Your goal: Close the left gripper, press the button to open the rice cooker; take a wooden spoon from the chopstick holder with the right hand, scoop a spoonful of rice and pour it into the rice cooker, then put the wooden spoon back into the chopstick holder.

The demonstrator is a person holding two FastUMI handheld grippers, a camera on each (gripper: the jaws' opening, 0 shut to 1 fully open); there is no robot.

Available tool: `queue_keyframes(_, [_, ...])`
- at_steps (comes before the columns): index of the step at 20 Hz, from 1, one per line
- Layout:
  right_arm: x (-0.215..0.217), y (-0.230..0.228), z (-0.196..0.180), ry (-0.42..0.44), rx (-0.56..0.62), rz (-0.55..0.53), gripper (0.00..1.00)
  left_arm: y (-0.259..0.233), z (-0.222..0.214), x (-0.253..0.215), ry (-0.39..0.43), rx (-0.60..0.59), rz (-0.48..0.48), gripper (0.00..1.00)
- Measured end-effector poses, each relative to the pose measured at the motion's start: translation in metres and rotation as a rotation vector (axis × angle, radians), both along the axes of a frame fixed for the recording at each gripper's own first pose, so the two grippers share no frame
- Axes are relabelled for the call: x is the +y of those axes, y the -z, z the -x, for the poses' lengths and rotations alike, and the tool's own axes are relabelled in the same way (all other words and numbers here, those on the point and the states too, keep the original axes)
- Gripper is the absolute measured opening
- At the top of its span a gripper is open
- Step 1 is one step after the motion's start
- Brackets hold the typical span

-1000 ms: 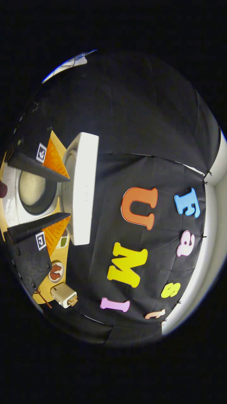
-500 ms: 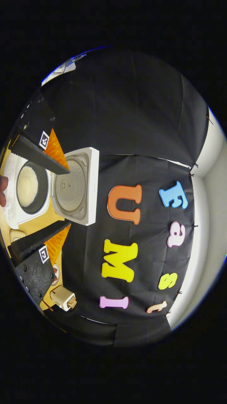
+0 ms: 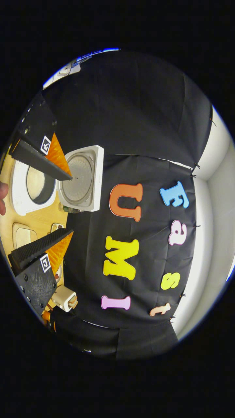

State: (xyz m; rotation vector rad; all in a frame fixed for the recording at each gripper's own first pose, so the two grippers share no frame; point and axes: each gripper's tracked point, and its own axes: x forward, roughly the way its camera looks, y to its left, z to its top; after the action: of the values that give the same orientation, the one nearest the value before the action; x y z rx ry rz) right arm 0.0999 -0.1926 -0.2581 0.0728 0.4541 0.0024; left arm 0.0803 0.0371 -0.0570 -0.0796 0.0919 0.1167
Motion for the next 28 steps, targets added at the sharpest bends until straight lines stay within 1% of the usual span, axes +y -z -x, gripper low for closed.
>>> queue_keyframes(1, [-0.004, 0.014, -0.008, -0.003, 0.025, -0.021, 0.99, -0.001, 0.001, -0.005, 0.004, 0.004, -0.013, 0.94])
queue_keyframes(2, [-0.01, 0.026, -0.018, 0.002, 0.045, -0.036, 0.84, 0.001, 0.002, -0.007, 0.0, 0.014, -0.032, 0.94])
queue_keyframes(3, [-0.017, 0.042, -0.027, 0.012, 0.066, -0.054, 0.88, 0.001, 0.002, -0.009, -0.007, 0.028, -0.041, 0.94])
queue_keyframes(4, [-0.021, 0.054, -0.035, 0.018, 0.082, -0.075, 0.76, -0.001, 0.002, -0.009, -0.017, 0.033, -0.038, 0.94])
queue_keyframes(5, [-0.022, 0.066, -0.042, 0.018, 0.099, -0.087, 0.83, -0.003, 0.004, -0.01, -0.032, 0.035, -0.029, 0.94])
queue_keyframes(6, [-0.024, 0.076, -0.05, 0.011, 0.113, -0.087, 0.79, 0.0, 0.005, -0.011, -0.045, 0.042, -0.024, 0.94])
queue_keyframes(7, [-0.027, 0.085, -0.056, 0.008, 0.129, -0.088, 0.68, 0.002, 0.007, -0.011, -0.059, 0.053, -0.028, 0.94])
queue_keyframes(8, [-0.028, 0.09, -0.062, 0.004, 0.14, -0.108, 0.71, 0.003, 0.011, -0.008, -0.077, 0.063, -0.037, 0.94])
queue_keyframes(9, [-0.028, 0.094, -0.069, 0.003, 0.15, -0.123, 0.69, 0.002, 0.016, -0.004, -0.1, 0.065, -0.044, 0.94])
queue_keyframes(10, [-0.029, 0.098, -0.073, 0.001, 0.155, -0.135, 0.54, 0.003, 0.02, -0.002, -0.117, 0.066, -0.043, 0.94])
queue_keyframes(11, [-0.029, 0.099, -0.077, -0.001, 0.157, -0.147, 0.5, 0.005, 0.023, -0.001, -0.127, 0.072, -0.042, 0.94])
queue_keyframes(12, [-0.028, 0.099, -0.08, -0.005, 0.156, -0.156, 0.5, 0.01, 0.025, 0.0, -0.138, 0.087, -0.048, 0.94])
queue_keyframes(13, [-0.028, 0.101, -0.081, -0.007, 0.159, -0.162, 0.46, 0.013, 0.029, 0.001, -0.149, 0.099, -0.058, 0.94])
queue_keyframes(14, [-0.027, 0.1, -0.082, -0.012, 0.162, -0.174, 0.26, 0.015, 0.03, 0.003, -0.154, 0.103, -0.063, 0.95])
queue_keyframes(15, [-0.028, 0.1, -0.08, -0.007, 0.165, -0.176, 0.33, 0.015, 0.032, 0.004, -0.158, 0.103, -0.062, 0.94])
queue_keyframes(16, [-0.027, 0.099, -0.078, -0.009, 0.169, -0.178, 0.29, 0.015, 0.032, 0.004, -0.156, 0.103, -0.056, 0.94])
queue_keyframes(20, [-0.015, 0.092, -0.062, -0.021, 0.178, -0.171, 0.22, 0.022, 0.032, 0.005, -0.142, 0.107, -0.035, 0.94])
queue_keyframes(25, [-0.006, 0.09, -0.042, -0.016, 0.198, -0.081, 0.21, 0.021, 0.033, 0.017, -0.111, 0.078, -0.022, 0.95])
queue_keyframes(27, [-0.007, 0.08, -0.042, 0.009, 0.175, -0.051, 0.2, 0.02, 0.035, 0.029, -0.103, 0.068, -0.02, 0.94])
queue_keyframes(28, [-0.008, 0.072, -0.045, 0.03, 0.154, -0.041, 0.17, 0.018, 0.037, 0.035, -0.097, 0.061, -0.015, 0.94])
